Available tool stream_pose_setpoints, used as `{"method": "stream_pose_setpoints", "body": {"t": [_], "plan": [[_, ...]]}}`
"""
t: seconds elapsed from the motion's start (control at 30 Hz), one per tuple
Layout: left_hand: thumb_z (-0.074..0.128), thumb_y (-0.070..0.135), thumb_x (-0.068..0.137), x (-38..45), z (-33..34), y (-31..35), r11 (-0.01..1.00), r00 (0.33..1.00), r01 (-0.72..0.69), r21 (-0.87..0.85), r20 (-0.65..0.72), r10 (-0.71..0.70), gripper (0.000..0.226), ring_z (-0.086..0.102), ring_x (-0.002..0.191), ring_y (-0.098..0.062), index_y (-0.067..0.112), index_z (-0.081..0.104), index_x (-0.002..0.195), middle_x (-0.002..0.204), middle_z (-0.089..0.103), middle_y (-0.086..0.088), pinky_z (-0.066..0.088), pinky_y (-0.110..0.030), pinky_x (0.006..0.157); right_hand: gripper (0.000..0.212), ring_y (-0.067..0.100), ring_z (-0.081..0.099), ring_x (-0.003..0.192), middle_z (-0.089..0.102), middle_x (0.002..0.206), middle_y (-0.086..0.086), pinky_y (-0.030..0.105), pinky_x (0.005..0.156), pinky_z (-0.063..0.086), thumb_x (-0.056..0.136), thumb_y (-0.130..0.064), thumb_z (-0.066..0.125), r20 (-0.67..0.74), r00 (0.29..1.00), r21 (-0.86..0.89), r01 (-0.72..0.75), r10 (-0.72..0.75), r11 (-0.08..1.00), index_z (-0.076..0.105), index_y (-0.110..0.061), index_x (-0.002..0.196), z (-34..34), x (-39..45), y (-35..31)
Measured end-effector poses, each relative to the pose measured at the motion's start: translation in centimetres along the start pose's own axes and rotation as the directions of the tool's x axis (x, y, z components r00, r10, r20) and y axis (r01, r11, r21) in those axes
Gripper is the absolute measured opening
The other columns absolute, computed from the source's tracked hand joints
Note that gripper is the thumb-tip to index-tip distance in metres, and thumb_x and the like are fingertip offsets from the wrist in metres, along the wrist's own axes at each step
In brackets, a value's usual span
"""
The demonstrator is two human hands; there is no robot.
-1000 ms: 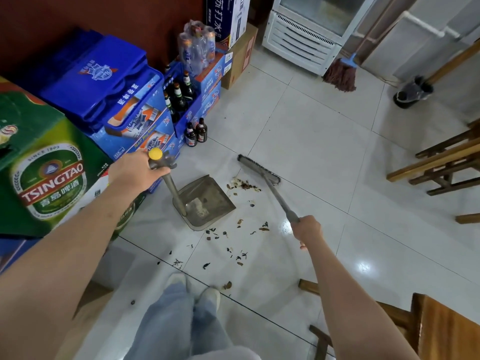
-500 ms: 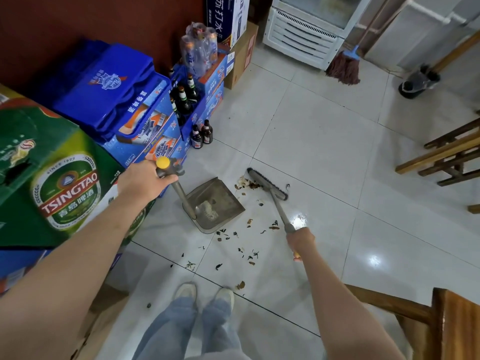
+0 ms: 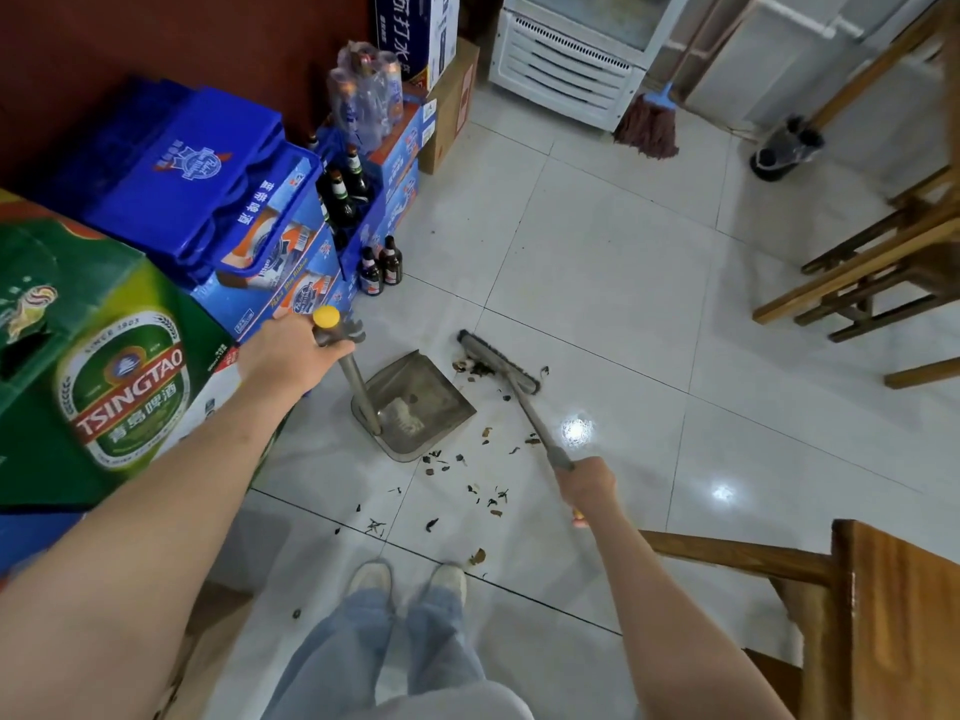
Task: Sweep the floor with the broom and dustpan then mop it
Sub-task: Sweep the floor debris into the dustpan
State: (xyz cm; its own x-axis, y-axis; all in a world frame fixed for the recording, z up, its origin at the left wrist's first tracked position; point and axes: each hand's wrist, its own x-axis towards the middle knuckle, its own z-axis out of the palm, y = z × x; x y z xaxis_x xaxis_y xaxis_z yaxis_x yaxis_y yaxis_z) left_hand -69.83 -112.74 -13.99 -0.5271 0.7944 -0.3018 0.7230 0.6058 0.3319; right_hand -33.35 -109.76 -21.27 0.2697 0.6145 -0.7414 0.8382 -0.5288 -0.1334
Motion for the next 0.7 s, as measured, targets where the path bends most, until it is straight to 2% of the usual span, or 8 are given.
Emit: {"method": "stream_pose_setpoints", "body": {"t": [0.07,0.17,0.33,0.53,0.7], "plan": [[0.063,0.06,0.079,0.1,0.1,0.0,1.0,1.0,0.0,-0.002,0.001,0.0,0.043,0.061,0.08,-0.03,0.017,0.064,0.08,0.088,0.062,-0.01,0.05,-0.034,0.065,0.032,0.026,0.06,0.047,0.059,0.069,0.011,0.038,0.051,0.059,0.093,-0.029,0.049,-0.019,1.0,-0.004,0.014,-0.015,1.0,0.063,-0.001,0.102,-0.7,0.3,-0.1],[0.064,0.059,0.079,0.1,0.1,0.0,1.0,1.0,0.012,-0.005,-0.002,-0.012,0.043,0.06,0.078,-0.029,0.016,0.062,0.076,0.085,0.062,-0.01,0.048,-0.033,0.063,0.029,0.026,0.059,0.047,0.058,0.07,0.01,0.04,0.055,0.06,0.093,-0.027,0.049,-0.041,0.999,0.009,0.02,-0.019,1.0,0.063,-0.003,0.099,-2.0,1.1,-0.6],[0.066,0.058,0.079,0.4,0.2,0.7,0.999,0.999,0.037,0.004,-0.02,-0.037,0.044,0.058,0.074,-0.028,0.015,0.059,0.07,0.081,0.061,-0.01,0.044,-0.03,0.06,0.039,0.027,0.06,0.049,0.059,0.073,0.012,0.037,0.053,0.058,0.093,-0.037,0.05,-0.073,0.997,0.019,0.018,-0.017,1.0,0.06,-0.001,0.101,-3.7,3.6,-1.4],[0.066,0.059,0.077,0.7,0.3,0.6,0.999,0.998,0.029,0.016,-0.053,-0.028,0.048,0.061,0.074,-0.029,0.011,0.062,0.077,0.073,0.063,-0.008,0.046,-0.03,0.061,0.043,0.029,0.063,0.05,0.063,0.077,0.015,0.038,0.058,0.06,0.093,-0.042,0.05,-0.079,0.997,0.011,0.003,-0.003,1.0,0.058,-0.001,0.102,-5.2,6.1,-1.7],[0.067,0.059,0.076,0.9,0.5,0.6,0.998,0.997,0.053,0.021,-0.06,-0.052,0.05,0.061,0.073,-0.028,0.01,0.061,0.078,0.071,0.061,-0.006,0.043,-0.029,0.061,0.042,0.026,0.059,0.045,0.064,0.078,0.016,0.027,0.038,0.05,0.092,-0.037,0.055,-0.028,0.998,0.049,-0.059,0.06,0.997,0.06,0.003,0.105,-4.8,7.1,-1.8]]}}
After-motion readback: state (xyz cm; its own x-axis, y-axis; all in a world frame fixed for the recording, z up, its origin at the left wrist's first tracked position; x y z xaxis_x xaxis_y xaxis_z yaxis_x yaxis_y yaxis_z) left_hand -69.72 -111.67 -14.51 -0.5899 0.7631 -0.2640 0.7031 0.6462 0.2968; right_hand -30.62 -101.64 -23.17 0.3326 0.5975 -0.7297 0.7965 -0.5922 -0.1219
